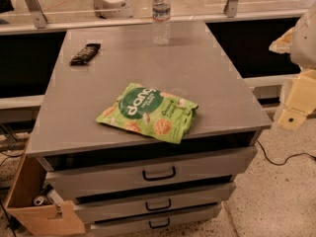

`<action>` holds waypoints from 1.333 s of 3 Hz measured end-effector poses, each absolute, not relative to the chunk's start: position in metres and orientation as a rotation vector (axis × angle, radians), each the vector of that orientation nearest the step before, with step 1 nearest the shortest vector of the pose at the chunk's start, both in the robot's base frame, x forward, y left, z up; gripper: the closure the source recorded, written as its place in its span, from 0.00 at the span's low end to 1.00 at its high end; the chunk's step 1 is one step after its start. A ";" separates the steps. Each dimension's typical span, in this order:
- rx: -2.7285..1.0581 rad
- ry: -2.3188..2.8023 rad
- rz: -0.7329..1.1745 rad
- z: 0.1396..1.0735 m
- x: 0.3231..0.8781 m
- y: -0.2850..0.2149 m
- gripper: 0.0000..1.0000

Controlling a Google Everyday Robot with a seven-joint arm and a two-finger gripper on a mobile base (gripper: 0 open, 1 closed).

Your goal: Pick water bottle

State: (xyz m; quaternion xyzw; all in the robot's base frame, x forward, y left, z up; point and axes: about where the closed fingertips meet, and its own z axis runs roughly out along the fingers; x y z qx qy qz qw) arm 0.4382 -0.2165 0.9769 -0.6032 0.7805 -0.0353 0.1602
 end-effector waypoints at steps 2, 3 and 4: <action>-1.675 2.198 -0.087 0.974 0.472 -0.209 0.00; -1.587 2.139 -0.072 0.967 0.541 -0.202 0.00; -1.496 2.052 -0.060 0.959 0.625 -0.194 0.00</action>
Offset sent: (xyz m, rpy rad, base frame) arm 0.1051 0.0200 -0.0105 0.1319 -0.1021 -0.0334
